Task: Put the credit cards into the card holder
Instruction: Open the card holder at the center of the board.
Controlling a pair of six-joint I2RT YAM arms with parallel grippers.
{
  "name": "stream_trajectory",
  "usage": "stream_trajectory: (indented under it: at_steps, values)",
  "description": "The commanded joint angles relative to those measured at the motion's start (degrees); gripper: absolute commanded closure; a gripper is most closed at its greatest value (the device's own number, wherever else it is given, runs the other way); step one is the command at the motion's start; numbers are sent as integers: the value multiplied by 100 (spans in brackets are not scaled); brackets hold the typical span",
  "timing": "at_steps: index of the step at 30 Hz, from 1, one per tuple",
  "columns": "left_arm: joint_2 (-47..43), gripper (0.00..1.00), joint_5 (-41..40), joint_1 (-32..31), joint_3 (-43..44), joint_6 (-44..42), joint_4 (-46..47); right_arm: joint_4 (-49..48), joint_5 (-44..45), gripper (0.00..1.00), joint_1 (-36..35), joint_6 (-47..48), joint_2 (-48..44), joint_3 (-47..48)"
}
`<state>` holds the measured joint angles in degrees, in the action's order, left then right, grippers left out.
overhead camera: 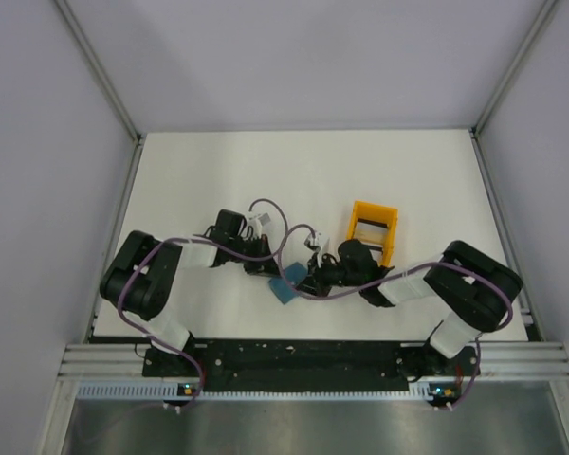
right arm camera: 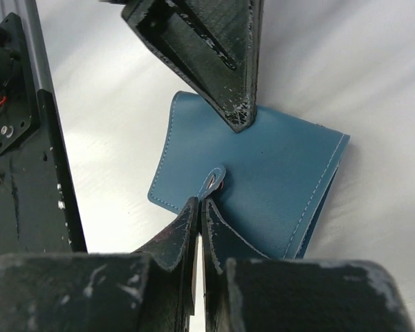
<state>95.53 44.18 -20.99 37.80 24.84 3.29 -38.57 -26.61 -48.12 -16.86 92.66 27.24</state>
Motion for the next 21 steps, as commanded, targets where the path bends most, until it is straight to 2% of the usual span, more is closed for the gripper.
stream_trajectory:
  at_steps: [1,7,12,16,21]
  values:
    - [159,100,-1105,245,78,-23,524,-1187,-1021,100,-233,306,-363,-360]
    - [238,100,-1193,245,140,-14,436,-1786,-1233,100,-312,526,-214,-492]
    - [239,100,-912,245,114,-102,576,-803,-1048,100,-330,781,-12,34]
    - [151,100,-639,236,26,-190,673,-249,-803,100,-321,518,243,438]
    - [107,100,-341,236,-36,-278,804,962,-714,91,-321,377,717,1150]
